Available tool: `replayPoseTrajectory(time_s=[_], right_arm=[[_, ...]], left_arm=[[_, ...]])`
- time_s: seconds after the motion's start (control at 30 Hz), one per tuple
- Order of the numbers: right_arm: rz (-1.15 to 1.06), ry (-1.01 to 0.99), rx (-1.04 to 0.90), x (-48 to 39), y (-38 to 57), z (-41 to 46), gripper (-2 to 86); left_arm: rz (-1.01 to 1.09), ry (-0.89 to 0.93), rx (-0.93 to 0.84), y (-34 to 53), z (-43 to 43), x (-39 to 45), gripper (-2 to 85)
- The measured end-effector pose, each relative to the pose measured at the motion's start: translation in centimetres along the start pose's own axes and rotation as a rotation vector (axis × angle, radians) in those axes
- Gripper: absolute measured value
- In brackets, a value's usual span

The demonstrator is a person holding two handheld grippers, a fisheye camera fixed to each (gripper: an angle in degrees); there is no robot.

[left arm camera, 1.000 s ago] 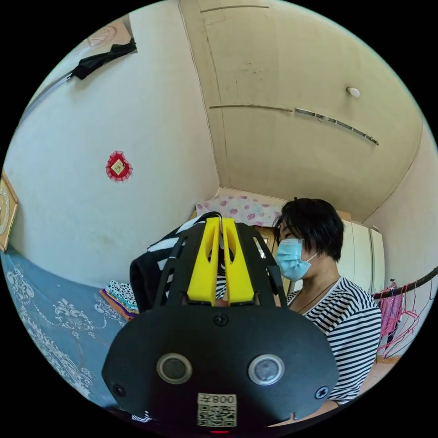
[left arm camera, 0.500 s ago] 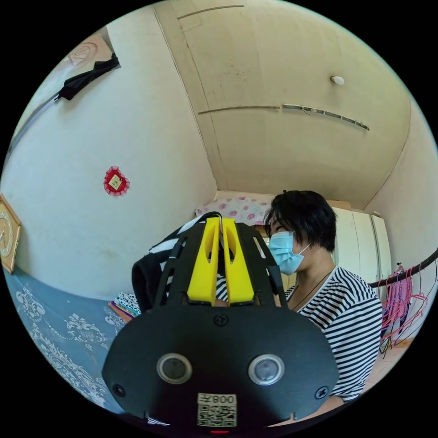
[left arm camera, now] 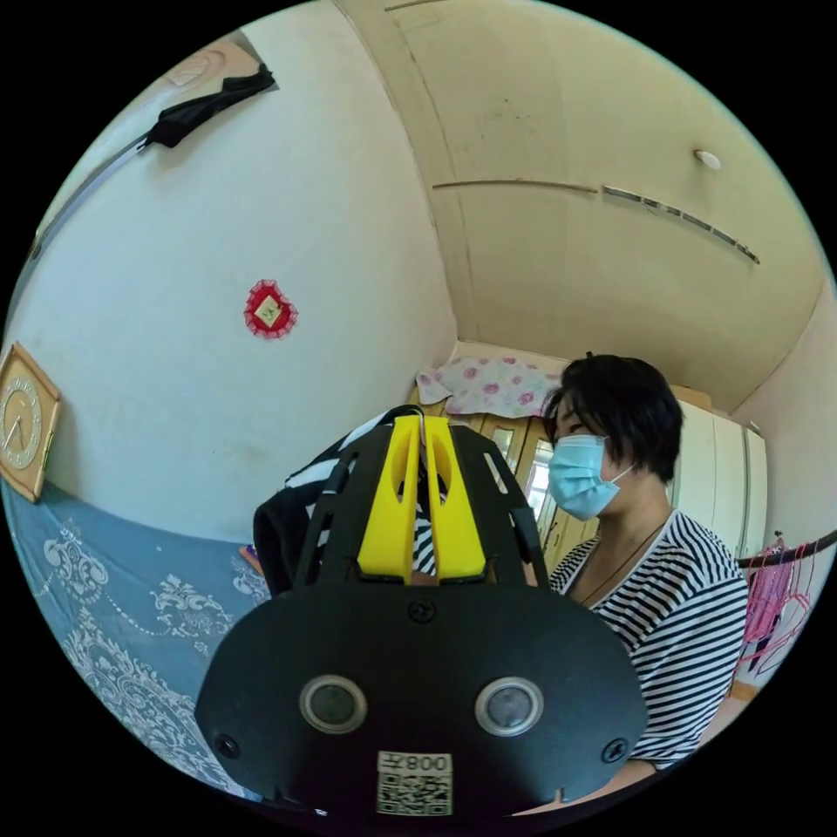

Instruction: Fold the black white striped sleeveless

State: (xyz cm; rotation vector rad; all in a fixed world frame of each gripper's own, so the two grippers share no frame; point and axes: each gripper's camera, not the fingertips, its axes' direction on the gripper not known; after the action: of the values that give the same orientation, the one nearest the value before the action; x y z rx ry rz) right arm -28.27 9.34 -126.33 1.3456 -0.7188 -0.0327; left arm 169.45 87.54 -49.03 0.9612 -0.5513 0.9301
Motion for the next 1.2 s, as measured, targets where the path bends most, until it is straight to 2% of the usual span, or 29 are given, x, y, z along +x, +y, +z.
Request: replayPoseTrajectory(time_s=[0.2,0.27,0.4,0.57,0.67,0.83,0.97,1.1,1.2], right_arm=[[0.106,0.135,-0.095,11.9,7.9,7.9,0.3],[0.142,0.188,-0.142,16.4,10.5,10.9,0.3],[0.240,0.294,-0.302,28.3,17.8,19.2,0.3],[0.447,0.403,-0.533,43.3,30.7,29.6,0.4],[0.593,0.421,-0.622,50.3,39.6,34.7,0.3],[0.681,0.518,-0.787,55.4,51.7,40.2,0.0],[0.692,0.503,-0.776,54.0,56.4,39.7,0.1],[0.658,0.401,-0.768,46.6,61.6,36.9,0.2],[0.649,0.363,-0.841,38.9,66.5,34.4,0.5]], left_arm=[[-0.121,-0.110,-0.101,6.0,7.1,-12.0,0.7],[-0.195,-0.169,-0.146,9.4,9.9,-18.5,0.8],[-0.314,-0.286,-0.233,16.4,14.3,-29.2,1.1],[-0.607,-0.487,-0.347,32.3,18.3,-43.5,2.8],[-0.729,-0.579,-0.365,41.0,18.4,-47.2,4.1],[-0.772,-0.614,-0.379,49.8,17.8,-46.7,5.1],[-0.782,-0.593,-0.436,55.8,16.4,-41.1,5.6],[-0.834,-0.590,-0.432,61.3,13.1,-32.6,6.2],[-0.895,-0.608,-0.436,66.0,9.9,-23.9,6.8]])
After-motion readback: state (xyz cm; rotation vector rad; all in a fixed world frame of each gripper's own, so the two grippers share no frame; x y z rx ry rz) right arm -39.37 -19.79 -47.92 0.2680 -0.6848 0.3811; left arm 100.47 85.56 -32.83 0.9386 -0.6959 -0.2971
